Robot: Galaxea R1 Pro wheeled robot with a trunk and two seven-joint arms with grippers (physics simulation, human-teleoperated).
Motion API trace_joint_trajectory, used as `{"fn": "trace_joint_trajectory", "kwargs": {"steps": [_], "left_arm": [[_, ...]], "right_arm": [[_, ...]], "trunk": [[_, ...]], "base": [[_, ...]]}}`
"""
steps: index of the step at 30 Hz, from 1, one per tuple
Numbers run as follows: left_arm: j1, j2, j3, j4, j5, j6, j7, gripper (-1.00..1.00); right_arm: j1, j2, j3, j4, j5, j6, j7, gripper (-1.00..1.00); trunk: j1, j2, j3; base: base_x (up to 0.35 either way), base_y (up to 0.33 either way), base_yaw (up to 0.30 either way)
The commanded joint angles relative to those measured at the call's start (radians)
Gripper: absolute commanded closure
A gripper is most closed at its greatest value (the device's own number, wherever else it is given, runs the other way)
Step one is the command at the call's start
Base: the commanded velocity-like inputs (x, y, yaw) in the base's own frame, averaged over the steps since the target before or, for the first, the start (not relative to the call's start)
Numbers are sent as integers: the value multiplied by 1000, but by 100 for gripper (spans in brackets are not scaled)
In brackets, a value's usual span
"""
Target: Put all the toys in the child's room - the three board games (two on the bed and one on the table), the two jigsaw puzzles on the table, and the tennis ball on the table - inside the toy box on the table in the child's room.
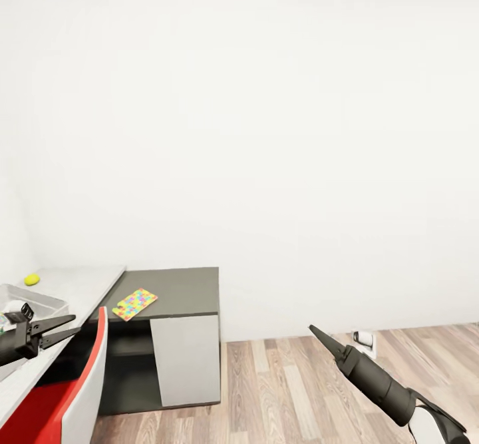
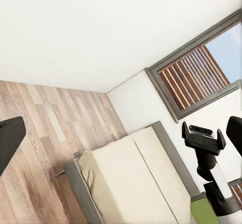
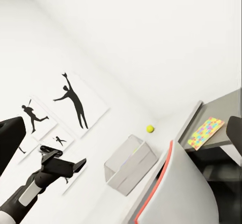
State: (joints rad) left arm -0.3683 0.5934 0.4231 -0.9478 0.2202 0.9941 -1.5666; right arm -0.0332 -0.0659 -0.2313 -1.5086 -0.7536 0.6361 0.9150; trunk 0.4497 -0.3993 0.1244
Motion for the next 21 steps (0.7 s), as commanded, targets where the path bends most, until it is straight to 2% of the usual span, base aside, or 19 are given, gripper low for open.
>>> {"fn": "trace_joint_trajectory", "kwargs": {"steps": [1, 21], "left_arm": [[0, 0, 0, 0, -1, 11, -4, -100], [0, -1, -1, 0, -1, 11, -4, -100]], "right_arm": [[-1, 0, 0, 1, -6, 7, 1, -100], [-1, 0, 0, 2, -7, 7, 1, -100]], "trunk": [[0, -1, 0], [0, -1, 0]], "base": [[-71, 0, -254], [-8, 0, -278]]}}
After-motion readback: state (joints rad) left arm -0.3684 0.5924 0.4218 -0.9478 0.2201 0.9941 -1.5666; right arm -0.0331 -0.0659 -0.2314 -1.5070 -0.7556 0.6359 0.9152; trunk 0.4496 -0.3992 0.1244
